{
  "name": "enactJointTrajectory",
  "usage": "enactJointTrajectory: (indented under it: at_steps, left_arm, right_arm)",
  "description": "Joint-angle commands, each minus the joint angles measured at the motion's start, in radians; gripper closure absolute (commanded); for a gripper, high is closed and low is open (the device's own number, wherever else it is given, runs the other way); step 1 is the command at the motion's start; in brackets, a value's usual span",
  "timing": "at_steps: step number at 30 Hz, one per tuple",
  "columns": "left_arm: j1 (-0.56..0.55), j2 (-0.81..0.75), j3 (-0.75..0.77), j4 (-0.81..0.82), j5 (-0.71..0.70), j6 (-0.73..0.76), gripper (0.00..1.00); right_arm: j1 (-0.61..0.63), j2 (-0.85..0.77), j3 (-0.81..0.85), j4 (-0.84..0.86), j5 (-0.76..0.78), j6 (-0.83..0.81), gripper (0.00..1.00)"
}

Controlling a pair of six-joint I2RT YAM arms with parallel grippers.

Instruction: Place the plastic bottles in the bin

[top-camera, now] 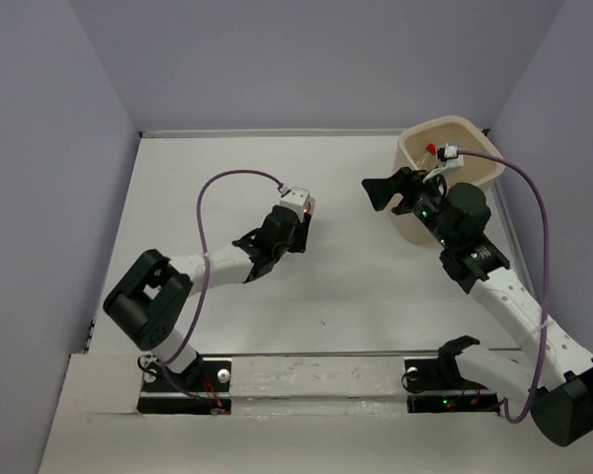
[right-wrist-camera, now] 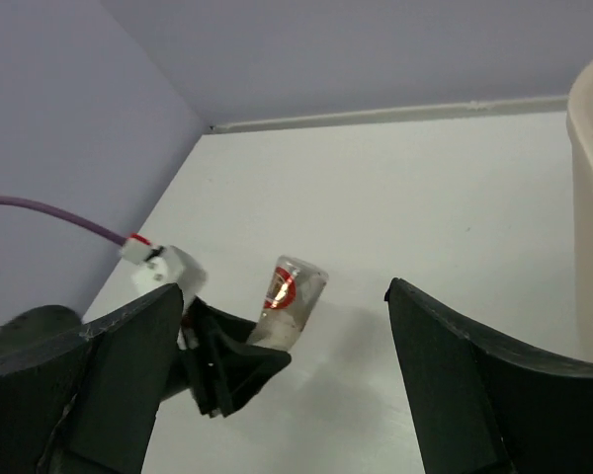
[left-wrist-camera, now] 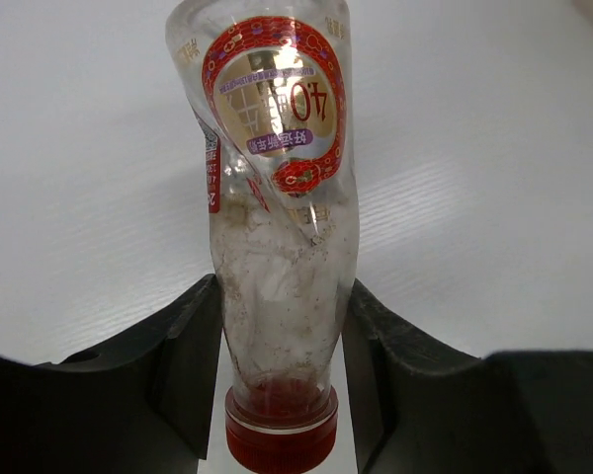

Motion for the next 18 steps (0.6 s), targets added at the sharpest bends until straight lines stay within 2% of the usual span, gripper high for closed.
enactJointTrajectory:
  at_steps: [1,3,7,8,10,17,18]
  left_arm:
    - [-0.004,-0.204,-0.138,0.303,0.222,-0.118,0.88]
    - [-0.019,-0.251,-0.190,0.366,0.288,-0.142,0.88]
    - [-0.033,-0.309,-0.211,0.379,0.346,-0.150,0.87]
    - [-0.035,-0.324,-0.215,0.391,0.357,-0.156,0.87]
    - [-0.036,-0.338,-0.220,0.403,0.383,-0.158,0.87]
    - [-0.044,-0.404,-0.230,0.422,0.437,-0.156,0.87]
    - [-0.044,-0.407,-0.229,0.423,0.446,-0.156,0.87]
  right_arm:
    - [0.020,-0.002,-0.087,0.155,-0.023,0.132,0.10]
    - [0.020,0.028,-0.092,0.158,-0.042,0.146,0.10]
    - [0.034,0.129,-0.063,0.192,-0.215,0.157,0.08]
    - [0.034,0.186,-0.036,0.206,-0.326,0.166,0.07]
    - [0.046,0.237,-0.015,0.211,-0.390,0.183,0.06]
    - [0.076,0.312,-0.031,0.266,-0.390,0.212,0.04]
    - [0.076,0.320,-0.025,0.273,-0.401,0.215,0.07]
